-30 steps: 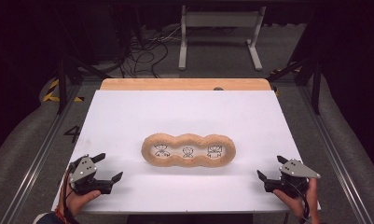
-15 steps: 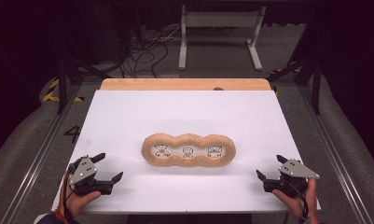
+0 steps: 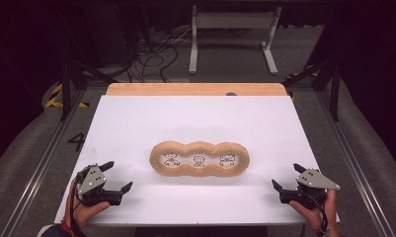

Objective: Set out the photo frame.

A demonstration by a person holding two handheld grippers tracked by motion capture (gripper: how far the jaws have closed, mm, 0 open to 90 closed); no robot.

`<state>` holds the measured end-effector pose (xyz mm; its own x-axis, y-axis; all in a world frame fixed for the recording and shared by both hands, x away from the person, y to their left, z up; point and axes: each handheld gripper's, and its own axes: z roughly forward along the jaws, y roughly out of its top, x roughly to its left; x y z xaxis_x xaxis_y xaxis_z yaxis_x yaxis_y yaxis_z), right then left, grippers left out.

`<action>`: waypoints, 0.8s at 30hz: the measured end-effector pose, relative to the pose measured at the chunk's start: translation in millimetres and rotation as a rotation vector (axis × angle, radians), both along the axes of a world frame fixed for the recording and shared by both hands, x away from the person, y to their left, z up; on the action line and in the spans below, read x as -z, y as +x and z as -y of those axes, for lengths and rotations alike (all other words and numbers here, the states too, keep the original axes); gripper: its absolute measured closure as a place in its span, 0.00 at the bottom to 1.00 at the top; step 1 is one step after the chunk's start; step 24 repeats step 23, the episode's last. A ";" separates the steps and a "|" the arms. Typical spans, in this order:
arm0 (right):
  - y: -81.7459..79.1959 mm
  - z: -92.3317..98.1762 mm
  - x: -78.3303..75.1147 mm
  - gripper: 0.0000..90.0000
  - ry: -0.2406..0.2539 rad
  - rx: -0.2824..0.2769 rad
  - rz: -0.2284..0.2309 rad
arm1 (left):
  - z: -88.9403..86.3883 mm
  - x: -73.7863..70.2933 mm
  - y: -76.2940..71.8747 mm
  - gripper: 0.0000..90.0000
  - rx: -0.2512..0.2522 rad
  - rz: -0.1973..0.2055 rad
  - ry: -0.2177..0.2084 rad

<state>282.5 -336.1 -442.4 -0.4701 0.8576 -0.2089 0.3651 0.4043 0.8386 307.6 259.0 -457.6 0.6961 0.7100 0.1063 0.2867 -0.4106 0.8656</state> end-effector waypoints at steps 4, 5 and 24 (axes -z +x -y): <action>2.9 -3.4 0.4 0.11 -0.002 -0.012 -0.008 | -2.4 -0.1 -1.6 0.09 -0.004 -0.004 -0.026; 3.7 -4.7 0.4 0.11 -0.007 -0.016 -0.008 | -2.8 0.0 -1.8 0.09 -0.006 -0.002 -0.027; 0.7 -3.7 -1.8 0.13 0.018 -0.037 0.011 | 0.3 0.1 -0.5 0.08 -0.019 -0.012 -0.020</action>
